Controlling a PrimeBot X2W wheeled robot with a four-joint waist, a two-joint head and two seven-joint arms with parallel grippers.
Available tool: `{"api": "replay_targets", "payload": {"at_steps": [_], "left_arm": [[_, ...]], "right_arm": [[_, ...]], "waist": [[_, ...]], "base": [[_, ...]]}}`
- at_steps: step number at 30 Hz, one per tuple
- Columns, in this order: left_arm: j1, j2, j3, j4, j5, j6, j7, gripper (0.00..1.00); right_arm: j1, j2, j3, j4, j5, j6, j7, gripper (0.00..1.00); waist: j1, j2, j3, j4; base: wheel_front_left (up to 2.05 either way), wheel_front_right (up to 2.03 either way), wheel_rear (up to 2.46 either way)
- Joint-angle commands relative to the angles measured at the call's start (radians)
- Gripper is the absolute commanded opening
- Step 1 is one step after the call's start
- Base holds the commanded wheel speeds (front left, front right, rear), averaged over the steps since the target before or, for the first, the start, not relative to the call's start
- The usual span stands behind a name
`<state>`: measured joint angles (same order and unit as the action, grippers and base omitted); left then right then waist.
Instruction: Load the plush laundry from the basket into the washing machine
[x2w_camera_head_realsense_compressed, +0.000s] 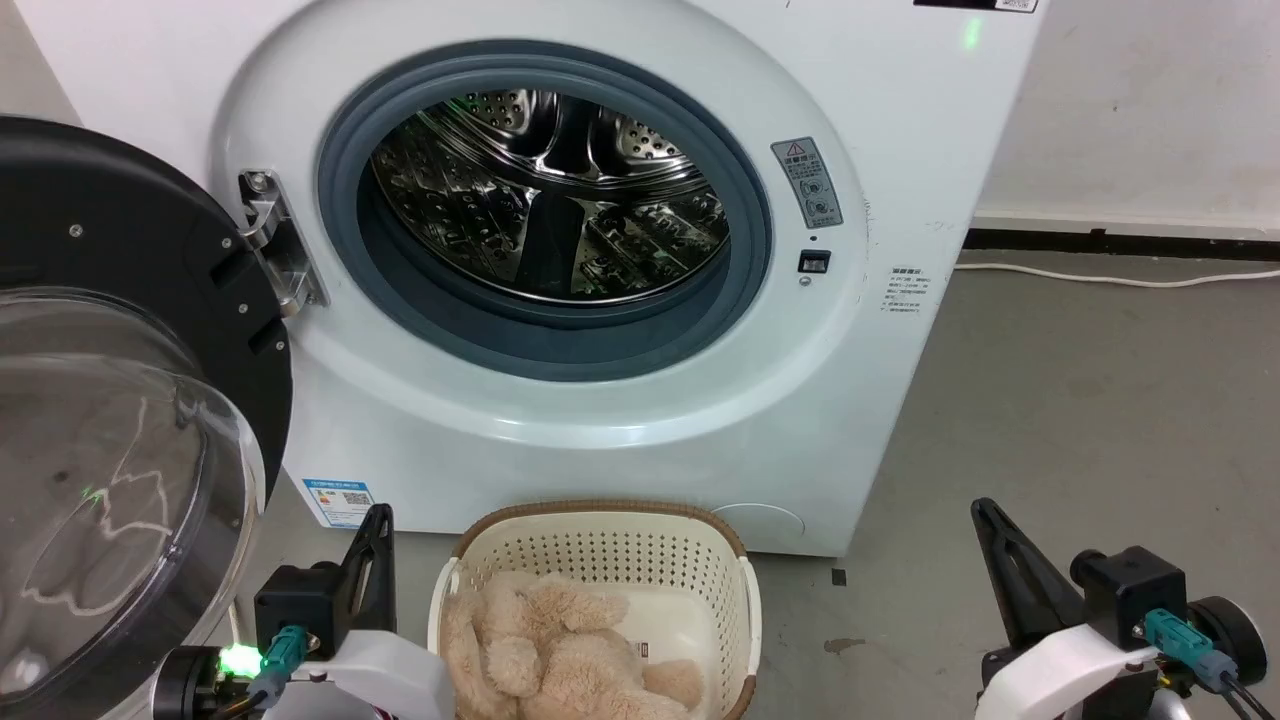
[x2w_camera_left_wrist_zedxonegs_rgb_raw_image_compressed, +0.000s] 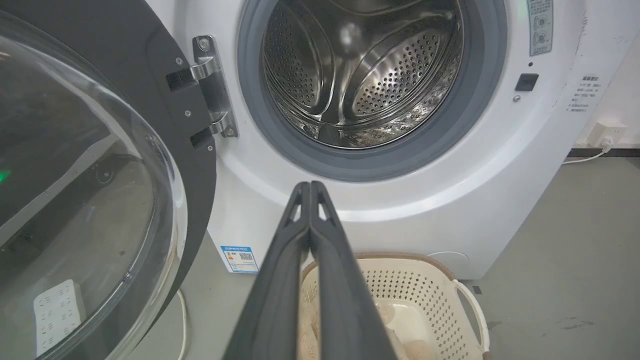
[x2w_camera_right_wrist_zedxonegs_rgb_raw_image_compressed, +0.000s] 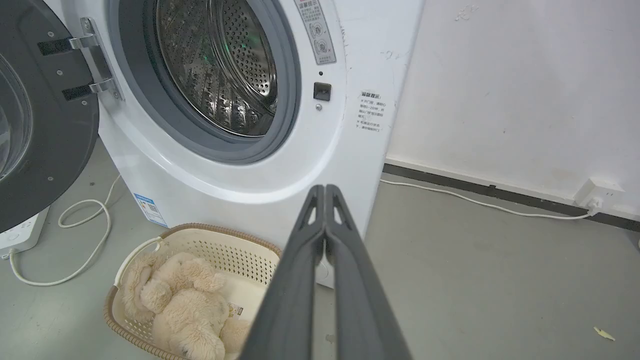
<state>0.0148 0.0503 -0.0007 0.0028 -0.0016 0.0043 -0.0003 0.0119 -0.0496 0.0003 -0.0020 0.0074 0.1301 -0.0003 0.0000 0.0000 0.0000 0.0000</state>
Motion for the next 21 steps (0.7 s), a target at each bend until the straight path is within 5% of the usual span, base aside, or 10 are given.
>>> {"api": "replay_targets", "payload": {"at_steps": [1,12,13,21], "left_arm": [[-0.015,0.0,0.001,-0.003,0.002,-0.004,0.0,0.0],[-0.015,0.0,0.001,-0.003,0.002,-0.004,0.0,0.0],[0.0,0.0,0.0,0.0,0.0,0.0,0.0,1.0],[0.003,0.0,-0.01,0.002,-0.015,0.004,-0.009,1.0]], "right_arm": [[-0.012,-0.001,0.0,0.002,-0.007,0.001,0.0,0.0],[-0.012,-0.001,0.0,0.002,-0.007,0.001,0.0,0.0],[0.0,0.0,0.0,0.0,0.0,0.0,0.0,1.0],[0.008,0.0,0.002,0.003,0.015,0.0,-0.008,1.0]], "waist": [[0.0,0.0,0.0,0.0],[0.0,0.0,0.0,0.0],[0.0,0.0,0.0,0.0],[0.0,0.0,0.0,0.0]], "base": [[0.0,0.0,0.0],[0.0,0.0,0.0],[0.0,0.0,0.0],[0.0,0.0,0.0]]}}
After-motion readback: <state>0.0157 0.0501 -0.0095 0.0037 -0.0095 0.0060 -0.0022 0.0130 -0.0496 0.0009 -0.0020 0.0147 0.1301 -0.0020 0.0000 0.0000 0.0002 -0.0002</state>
